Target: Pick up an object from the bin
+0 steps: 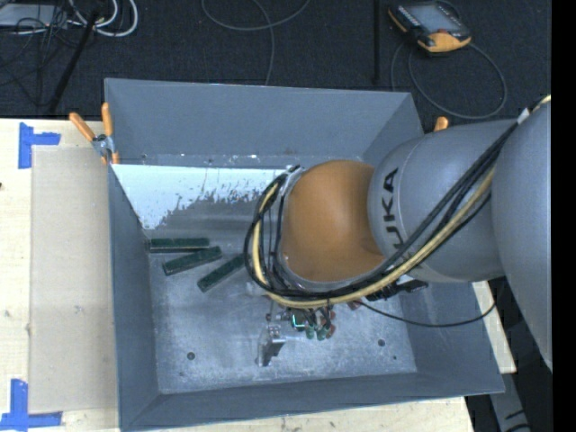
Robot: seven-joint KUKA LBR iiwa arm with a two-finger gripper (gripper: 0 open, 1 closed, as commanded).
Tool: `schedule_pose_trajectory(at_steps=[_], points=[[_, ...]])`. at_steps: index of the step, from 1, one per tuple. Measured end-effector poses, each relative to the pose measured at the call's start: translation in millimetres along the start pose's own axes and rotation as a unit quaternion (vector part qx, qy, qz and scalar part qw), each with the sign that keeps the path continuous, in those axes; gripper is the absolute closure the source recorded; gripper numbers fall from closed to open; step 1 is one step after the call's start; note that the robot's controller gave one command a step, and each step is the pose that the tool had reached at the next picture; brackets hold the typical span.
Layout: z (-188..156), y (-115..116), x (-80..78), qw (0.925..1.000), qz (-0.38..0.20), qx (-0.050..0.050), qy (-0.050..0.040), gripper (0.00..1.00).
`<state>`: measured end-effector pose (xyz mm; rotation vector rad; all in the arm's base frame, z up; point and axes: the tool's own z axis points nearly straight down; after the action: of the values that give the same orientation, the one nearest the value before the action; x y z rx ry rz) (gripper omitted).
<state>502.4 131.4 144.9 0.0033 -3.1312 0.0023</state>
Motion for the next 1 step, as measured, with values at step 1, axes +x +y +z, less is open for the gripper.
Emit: schedule_pose_trajectory(at_steps=[1], points=[[-2.9, -0.2, -0.8, 1.0, 0.001, 0.0, -0.0022, 0.0]])
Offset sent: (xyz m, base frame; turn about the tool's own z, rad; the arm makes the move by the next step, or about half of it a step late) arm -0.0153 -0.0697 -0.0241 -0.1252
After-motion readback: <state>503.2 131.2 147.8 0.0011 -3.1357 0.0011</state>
